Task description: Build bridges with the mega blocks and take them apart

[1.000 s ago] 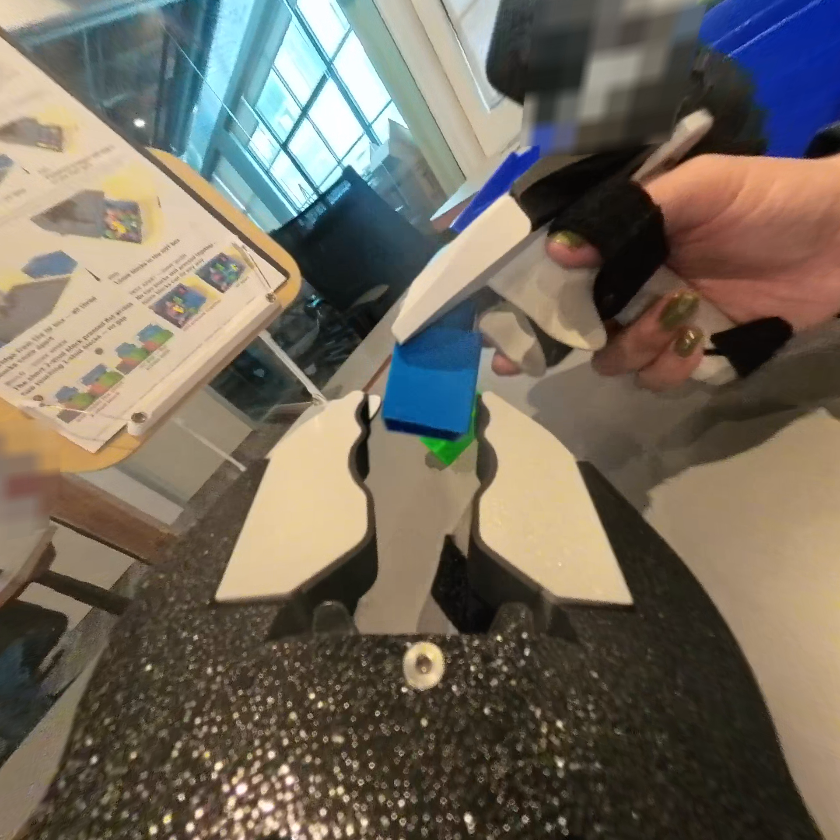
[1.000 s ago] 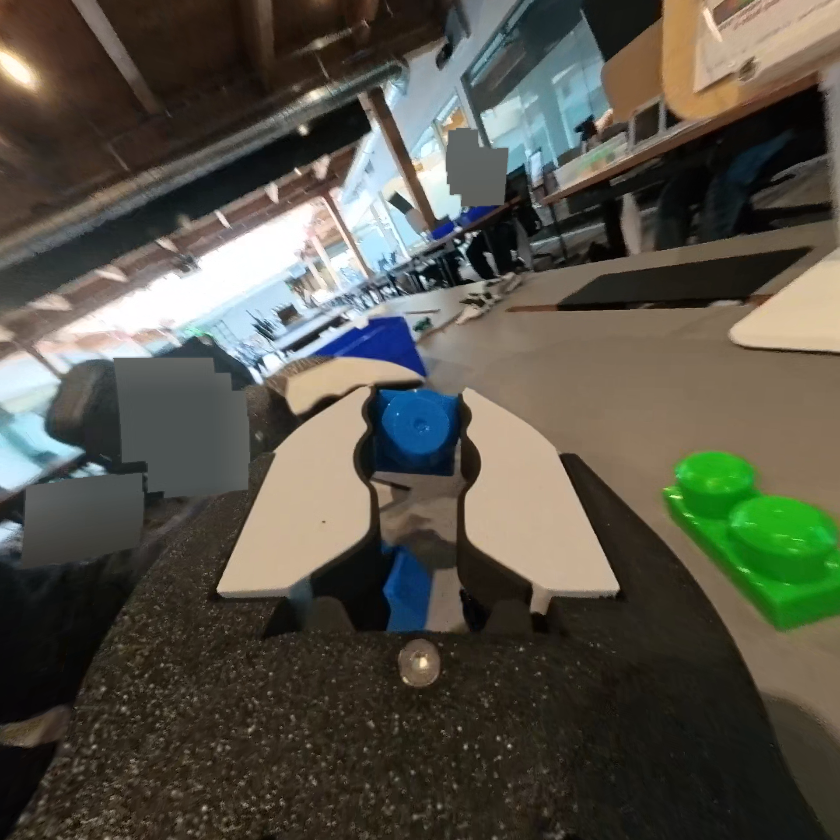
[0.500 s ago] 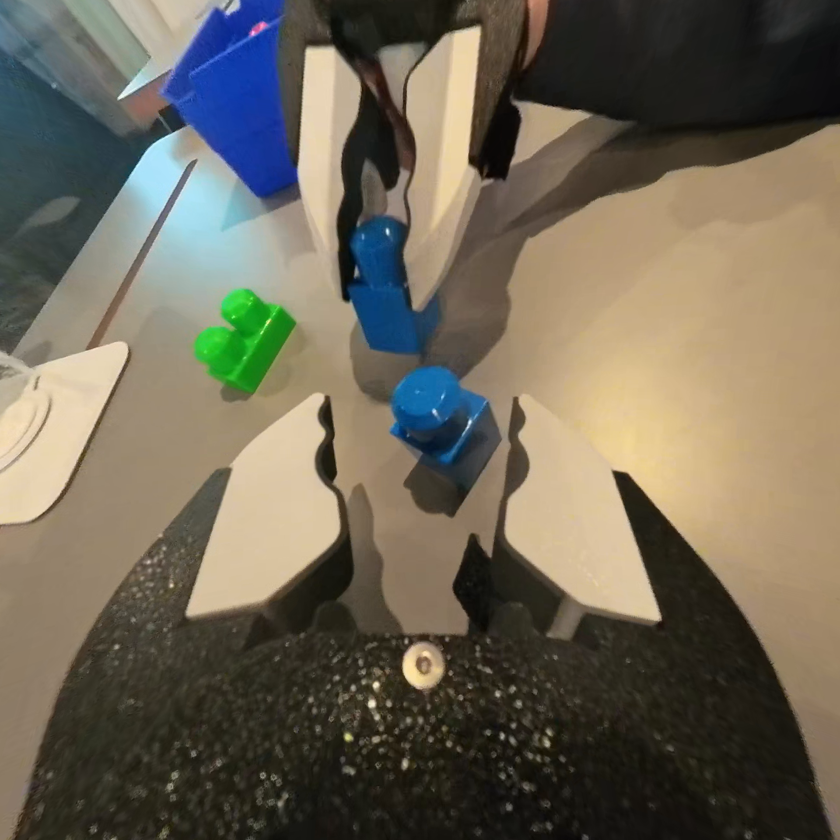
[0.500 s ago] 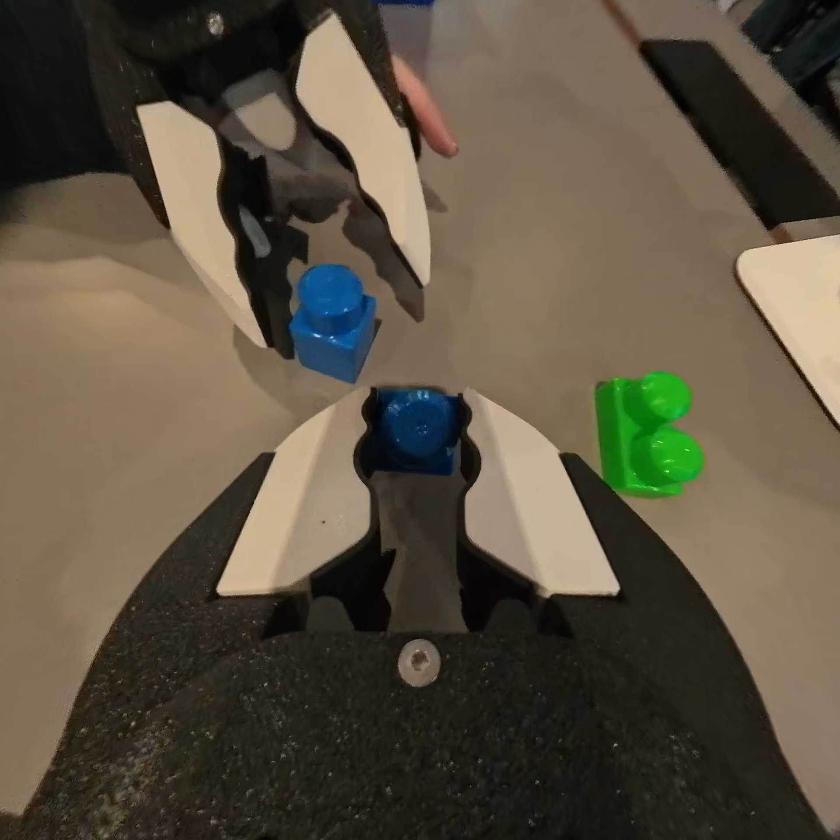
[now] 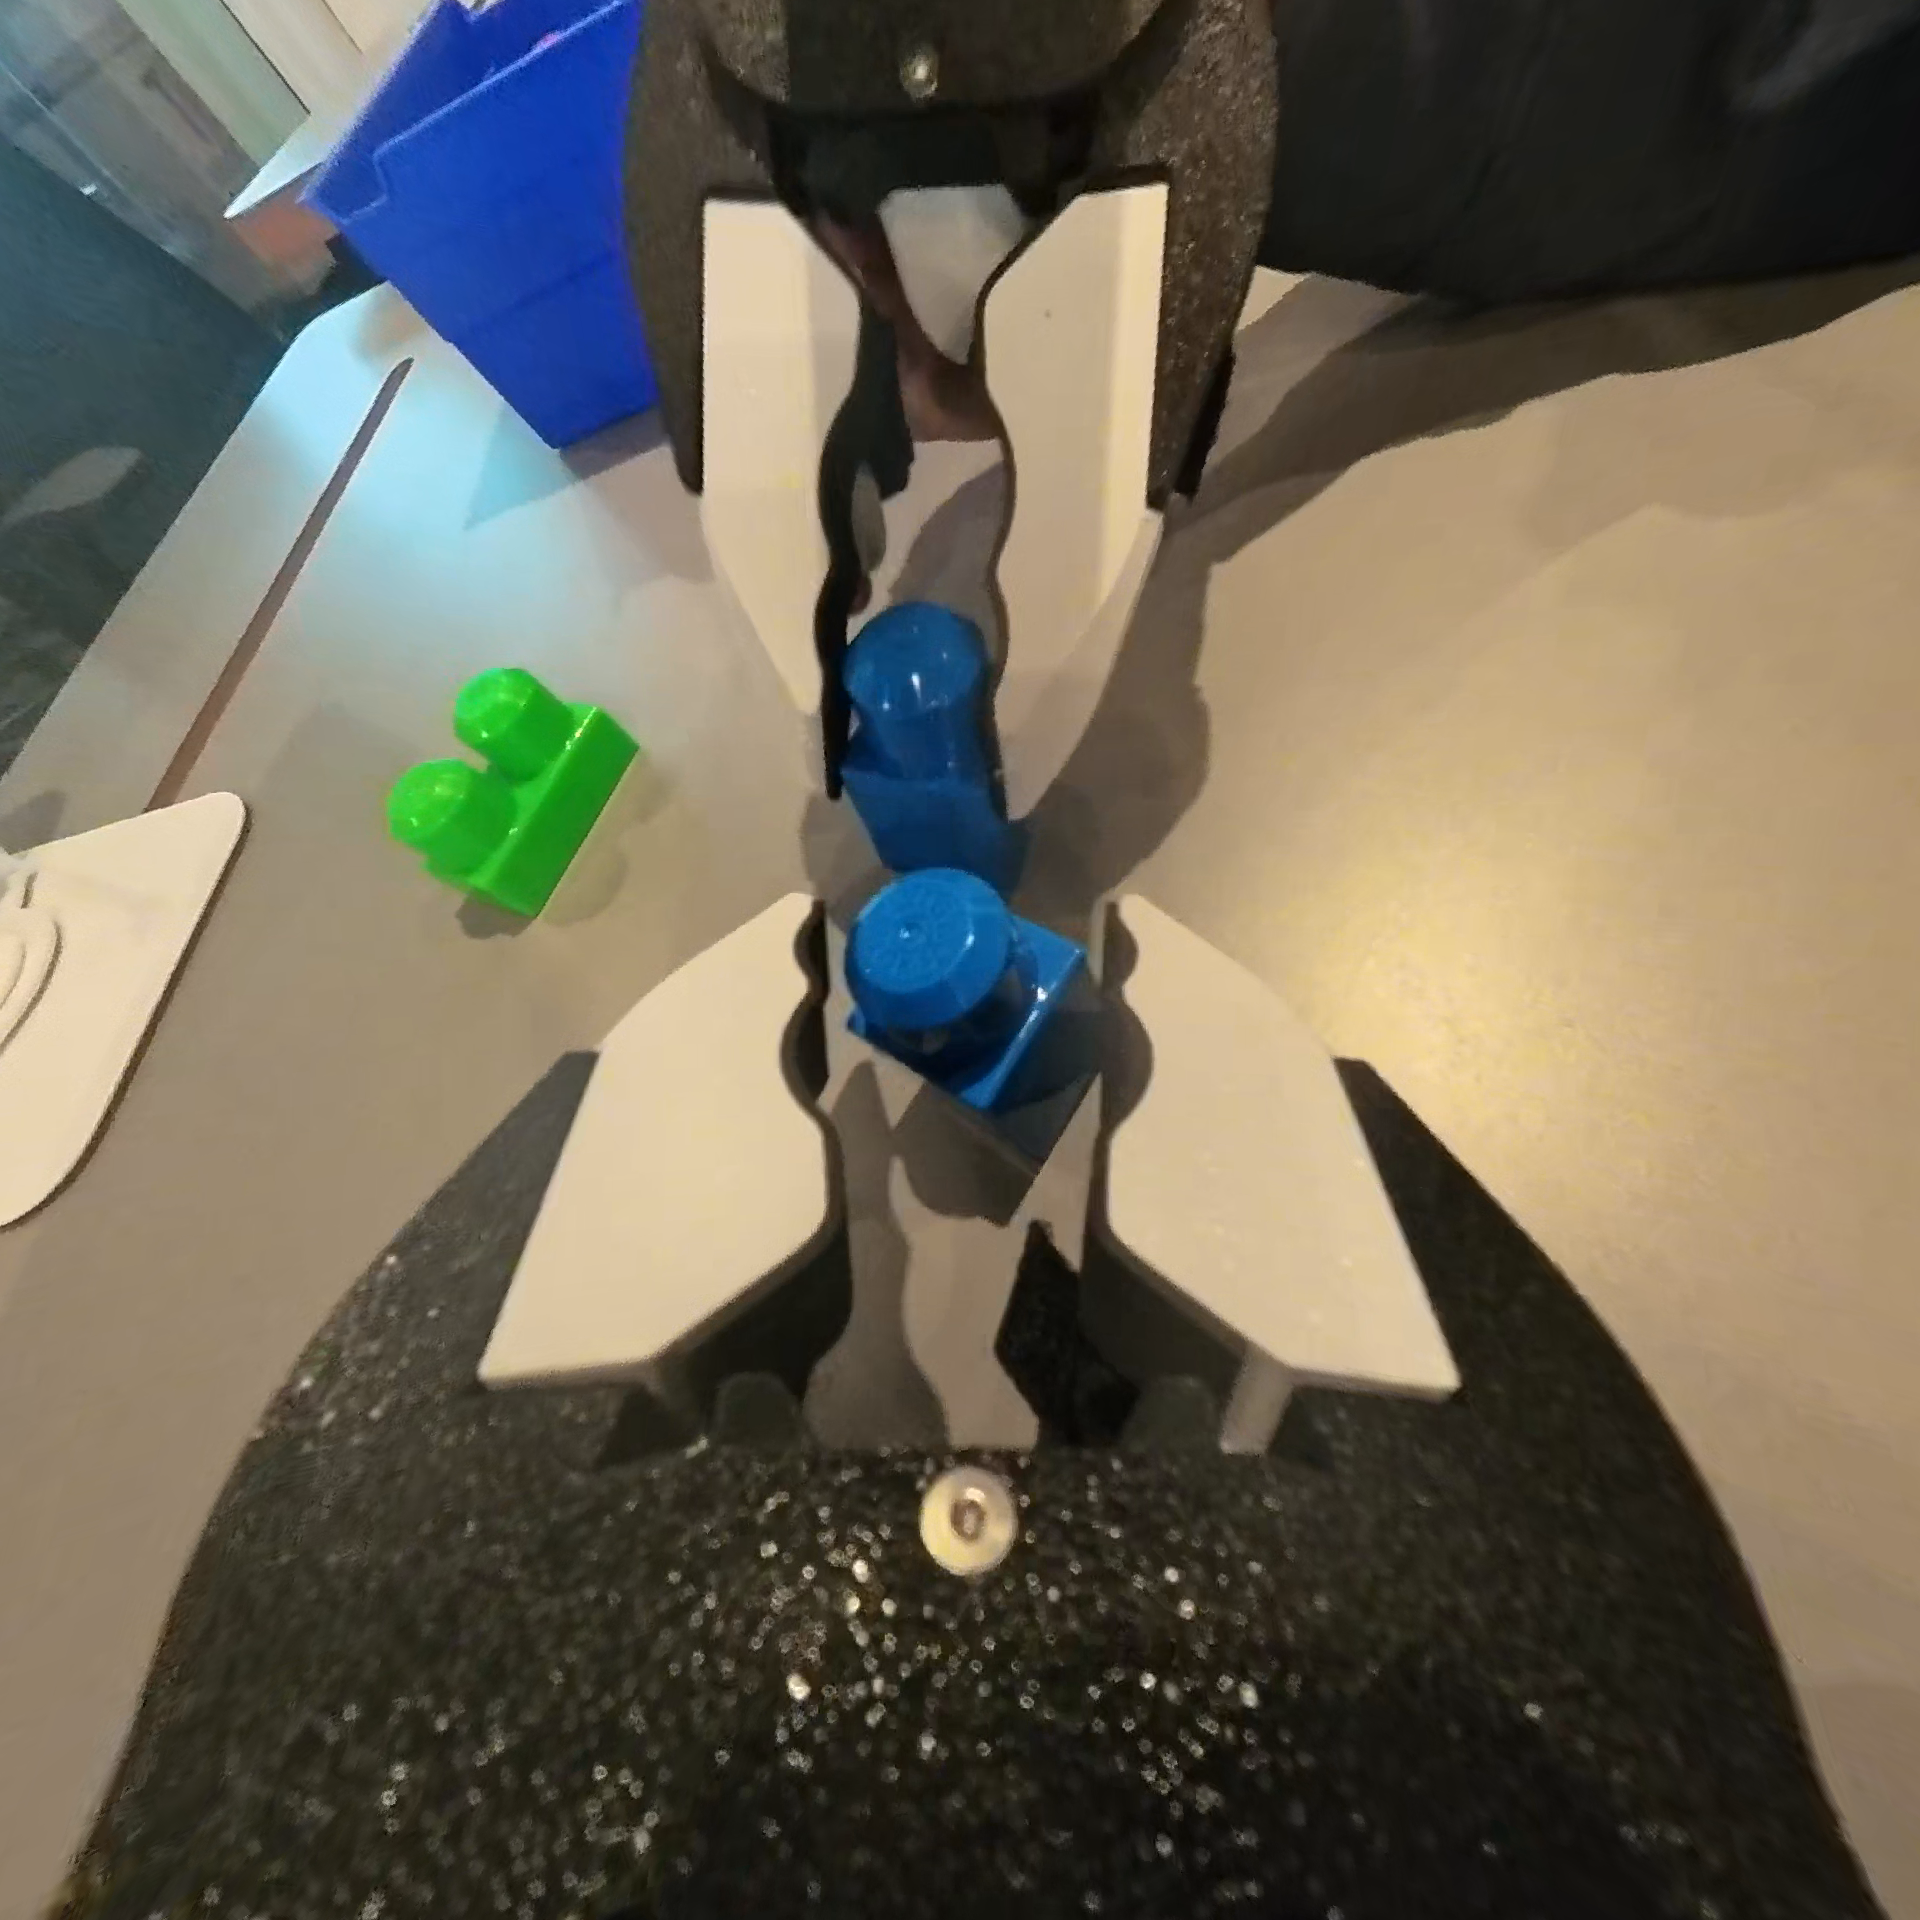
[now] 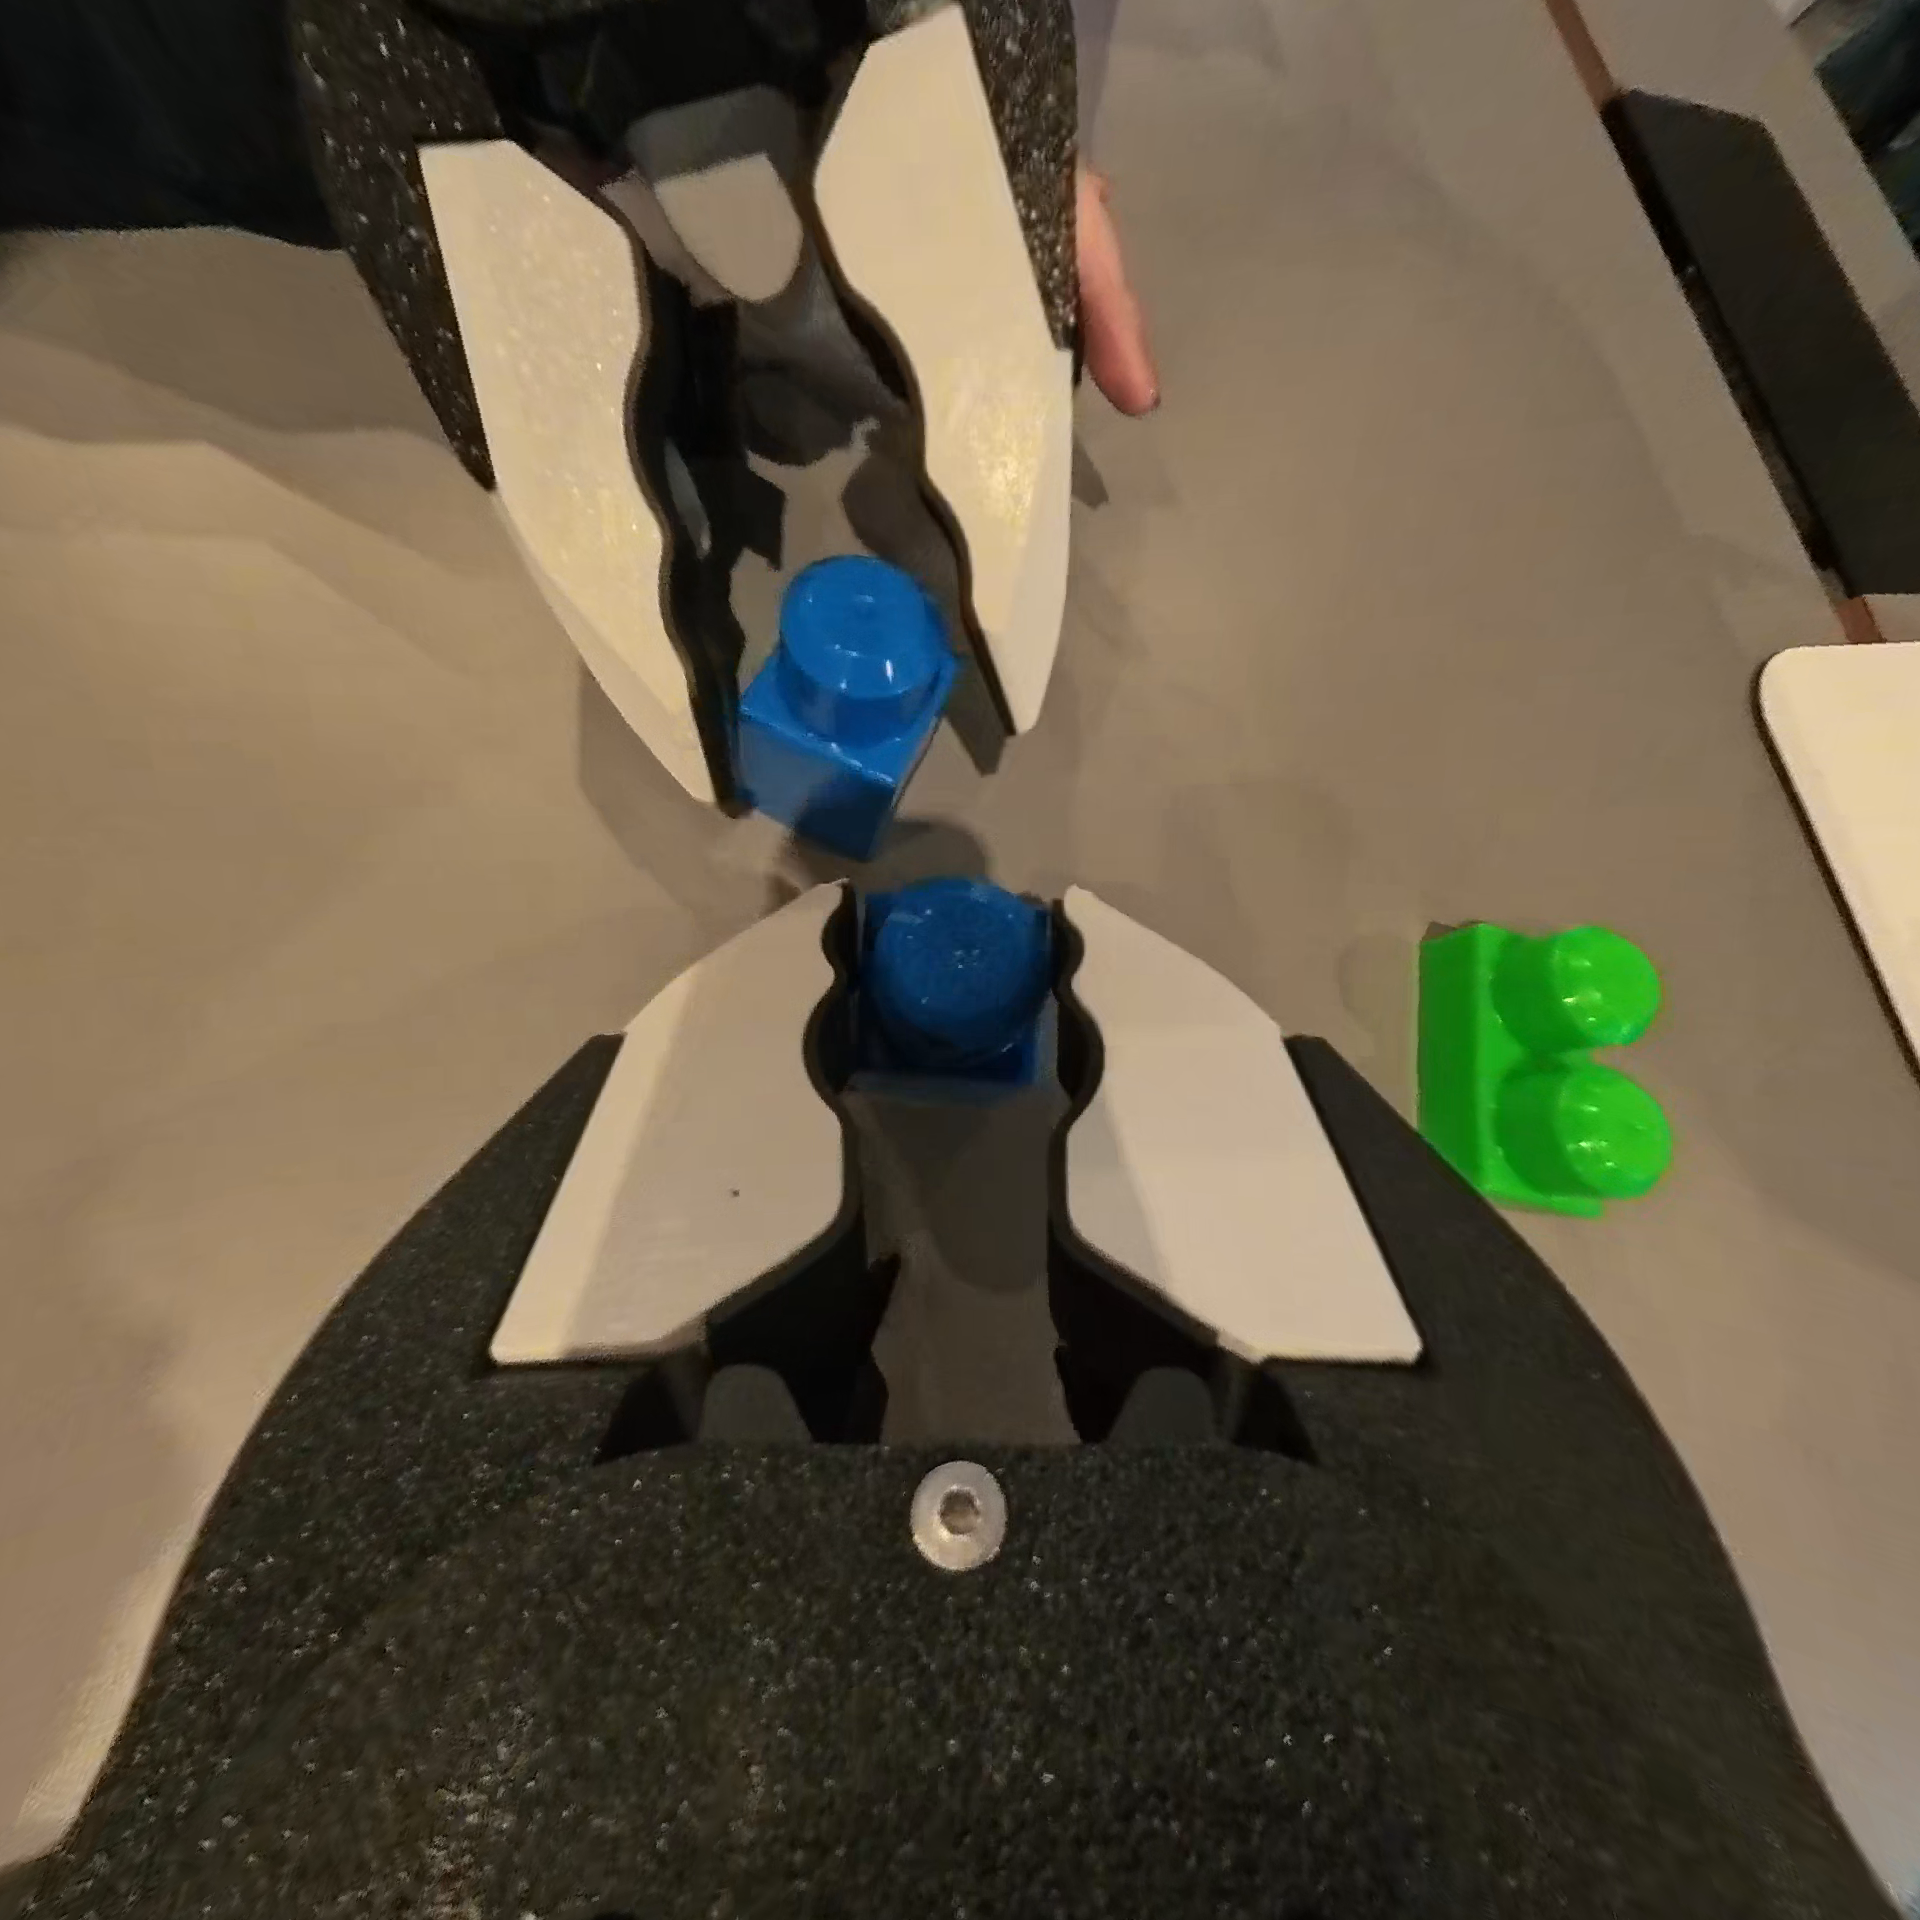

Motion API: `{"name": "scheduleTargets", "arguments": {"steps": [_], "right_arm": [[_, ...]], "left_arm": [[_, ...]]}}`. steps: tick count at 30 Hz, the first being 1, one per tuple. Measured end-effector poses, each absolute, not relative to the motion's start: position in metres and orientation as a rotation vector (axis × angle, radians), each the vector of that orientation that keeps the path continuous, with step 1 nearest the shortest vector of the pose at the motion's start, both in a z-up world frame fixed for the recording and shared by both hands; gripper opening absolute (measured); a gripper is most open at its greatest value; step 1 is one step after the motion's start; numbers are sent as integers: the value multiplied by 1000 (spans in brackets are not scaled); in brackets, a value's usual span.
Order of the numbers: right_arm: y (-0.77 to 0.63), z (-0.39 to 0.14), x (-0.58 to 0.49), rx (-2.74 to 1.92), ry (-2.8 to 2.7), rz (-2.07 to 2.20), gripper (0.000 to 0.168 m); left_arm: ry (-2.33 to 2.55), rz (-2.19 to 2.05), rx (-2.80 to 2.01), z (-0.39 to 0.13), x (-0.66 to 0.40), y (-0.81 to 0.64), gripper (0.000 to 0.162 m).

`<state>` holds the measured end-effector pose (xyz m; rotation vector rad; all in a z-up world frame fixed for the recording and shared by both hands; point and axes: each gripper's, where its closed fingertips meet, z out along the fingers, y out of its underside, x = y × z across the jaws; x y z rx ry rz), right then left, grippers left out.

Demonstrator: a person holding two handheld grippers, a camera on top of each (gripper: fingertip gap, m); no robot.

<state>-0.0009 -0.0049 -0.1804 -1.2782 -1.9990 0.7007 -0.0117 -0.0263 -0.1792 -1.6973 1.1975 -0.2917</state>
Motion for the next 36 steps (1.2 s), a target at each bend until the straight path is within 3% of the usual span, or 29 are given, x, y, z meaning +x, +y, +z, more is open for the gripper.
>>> {"name": "scheduleTargets", "arguments": {"steps": [6, 10, 16, 36], "right_arm": [[1, -164, 10, -1285, -1903, 846, 50], [3, -181, 15, -1335, -1949, 843, 54], [2, -192, 14, -1336, -1993, 816, 36], [4, -190, -2, -1258, -1916, 799, 36]], "left_arm": [[1169, -355, -1712, -179, -19, -30, 60], [1191, -292, -1684, -181, -22, -29, 52], [1180, -224, -1690, -183, -24, -23, 45], [799, -14, -1912, -183, -35, 10, 44]]}}
